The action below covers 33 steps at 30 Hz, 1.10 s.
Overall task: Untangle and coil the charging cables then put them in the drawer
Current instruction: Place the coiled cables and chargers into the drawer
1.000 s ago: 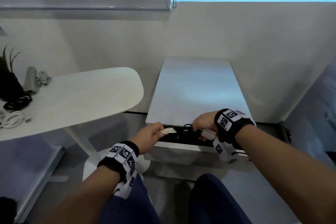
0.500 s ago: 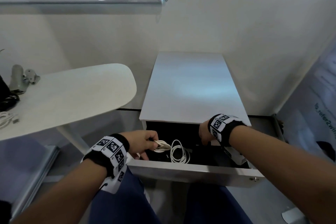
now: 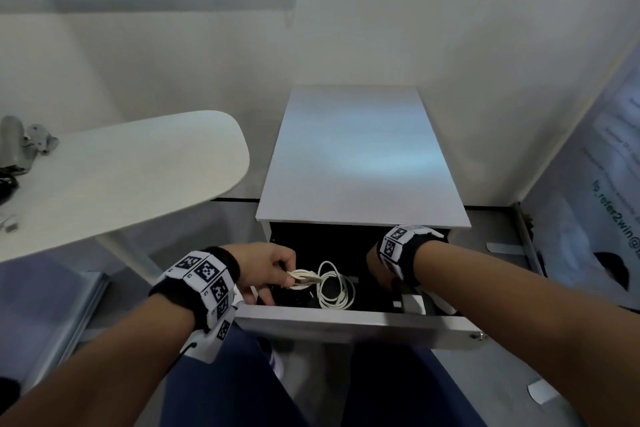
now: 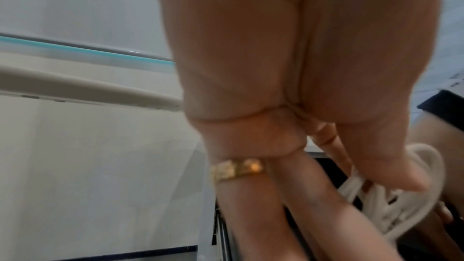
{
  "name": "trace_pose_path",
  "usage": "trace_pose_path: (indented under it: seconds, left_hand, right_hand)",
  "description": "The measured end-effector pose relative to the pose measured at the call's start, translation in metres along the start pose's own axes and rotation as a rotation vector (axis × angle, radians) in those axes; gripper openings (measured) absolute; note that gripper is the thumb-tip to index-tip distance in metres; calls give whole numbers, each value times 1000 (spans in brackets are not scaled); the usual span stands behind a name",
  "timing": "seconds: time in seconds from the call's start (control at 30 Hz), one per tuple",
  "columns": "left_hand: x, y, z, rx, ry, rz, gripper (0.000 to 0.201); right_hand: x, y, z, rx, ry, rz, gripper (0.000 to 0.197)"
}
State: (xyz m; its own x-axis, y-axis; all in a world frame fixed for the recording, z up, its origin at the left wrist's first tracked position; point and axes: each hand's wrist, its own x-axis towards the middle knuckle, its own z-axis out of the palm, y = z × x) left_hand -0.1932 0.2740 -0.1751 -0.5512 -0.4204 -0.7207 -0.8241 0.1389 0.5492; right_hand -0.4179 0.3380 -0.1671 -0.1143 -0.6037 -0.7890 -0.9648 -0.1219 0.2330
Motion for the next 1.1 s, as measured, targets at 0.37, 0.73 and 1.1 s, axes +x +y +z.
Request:
trace_pose_path:
  seconds: [0.37,0.73,1.1]
  left_hand:
    - [1,8,7,-52,99,87,15]
    - [-2,6,4,-34,137,111,21]
    - [-4,-2,7,294,52,46,13]
  right_hand:
    - [33,-52,-26,834,-59,-265,37]
    - [40,-27,-24,771,155,-179,18]
    - [57,-42,-25,646,213,-222,21]
